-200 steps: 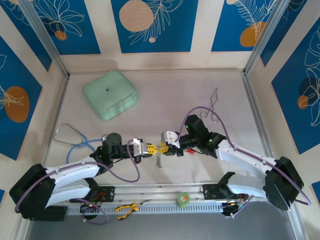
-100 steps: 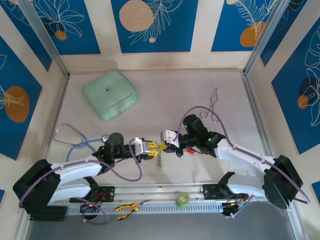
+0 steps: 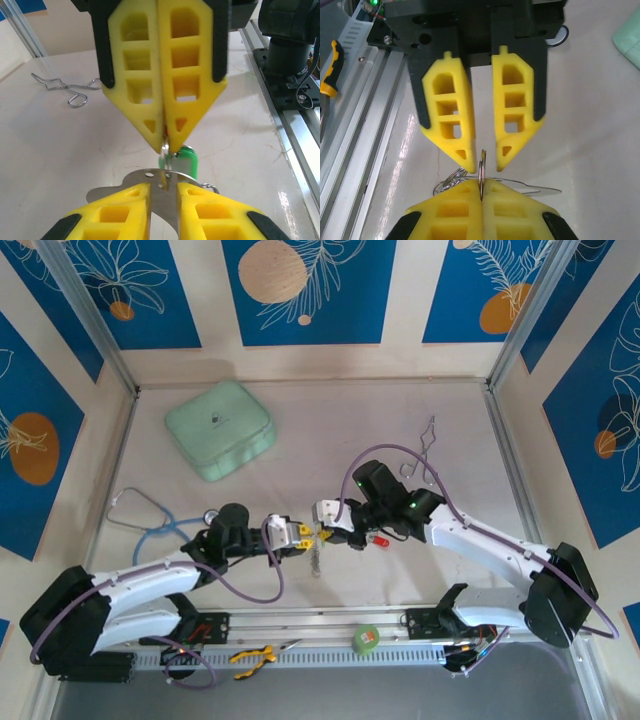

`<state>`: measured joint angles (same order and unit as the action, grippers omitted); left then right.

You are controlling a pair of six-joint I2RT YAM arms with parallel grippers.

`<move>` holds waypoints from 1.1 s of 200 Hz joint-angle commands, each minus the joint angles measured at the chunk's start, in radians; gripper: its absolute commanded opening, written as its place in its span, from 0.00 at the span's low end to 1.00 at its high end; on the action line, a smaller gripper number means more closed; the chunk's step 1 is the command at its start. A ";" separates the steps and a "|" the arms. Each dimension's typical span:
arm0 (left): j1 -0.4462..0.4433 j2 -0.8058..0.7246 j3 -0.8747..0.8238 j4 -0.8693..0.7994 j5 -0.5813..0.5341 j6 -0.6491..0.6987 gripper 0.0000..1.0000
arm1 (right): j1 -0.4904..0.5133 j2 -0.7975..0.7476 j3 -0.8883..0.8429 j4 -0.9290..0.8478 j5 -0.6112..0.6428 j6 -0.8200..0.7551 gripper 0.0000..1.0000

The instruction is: Put the keys on the keyring

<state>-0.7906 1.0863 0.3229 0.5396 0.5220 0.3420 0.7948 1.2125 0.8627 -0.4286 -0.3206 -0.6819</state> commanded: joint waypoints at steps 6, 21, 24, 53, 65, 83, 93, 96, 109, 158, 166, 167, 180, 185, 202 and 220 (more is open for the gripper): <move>-0.005 0.028 0.045 0.000 0.023 -0.002 0.19 | 0.024 0.021 0.053 -0.104 0.031 -0.059 0.00; -0.006 0.036 0.050 0.012 0.041 -0.015 0.17 | 0.043 0.040 0.079 -0.132 0.058 -0.075 0.00; -0.006 0.037 0.050 0.015 0.042 -0.017 0.16 | 0.046 0.044 0.085 -0.136 0.062 -0.077 0.00; -0.006 0.028 0.053 0.010 0.057 -0.021 0.04 | 0.072 0.068 0.109 -0.160 0.091 -0.090 0.00; -0.006 0.023 0.052 0.004 0.062 -0.022 0.00 | 0.076 0.071 0.116 -0.169 0.090 -0.087 0.00; -0.005 0.018 0.044 0.024 0.072 -0.037 0.00 | 0.053 0.041 0.097 -0.133 0.039 -0.045 0.05; -0.005 0.019 0.033 0.048 0.076 -0.048 0.00 | 0.024 0.009 0.059 -0.081 -0.019 -0.005 0.19; -0.005 0.020 0.031 0.057 0.077 -0.051 0.00 | 0.013 -0.003 0.044 -0.062 -0.043 0.009 0.22; -0.004 0.026 0.018 0.097 0.080 -0.071 0.00 | -0.032 -0.046 -0.017 0.022 -0.116 0.066 0.27; -0.005 0.063 0.005 0.188 0.108 -0.112 0.00 | -0.051 -0.065 -0.082 0.125 -0.158 0.136 0.29; -0.004 0.068 0.004 0.196 0.113 -0.116 0.00 | -0.050 -0.058 -0.083 0.134 -0.158 0.138 0.29; -0.004 0.069 0.005 0.197 0.114 -0.116 0.00 | -0.050 -0.057 -0.083 0.135 -0.158 0.137 0.29; -0.004 0.073 0.004 0.204 0.118 -0.119 0.00 | -0.049 -0.051 -0.083 0.146 -0.164 0.143 0.28; -0.005 0.075 0.005 0.207 0.119 -0.121 0.00 | -0.049 -0.050 -0.083 0.151 -0.166 0.146 0.27; -0.005 0.078 0.003 0.213 0.119 -0.124 0.00 | -0.048 -0.048 -0.086 0.157 -0.173 0.150 0.22; -0.004 0.081 0.001 0.228 0.119 -0.129 0.00 | -0.048 -0.048 -0.088 0.150 -0.169 0.146 0.18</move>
<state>-0.7906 1.1629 0.3298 0.6941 0.6029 0.2356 0.7422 1.1587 0.7879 -0.2924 -0.4526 -0.5484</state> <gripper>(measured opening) 0.059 0.200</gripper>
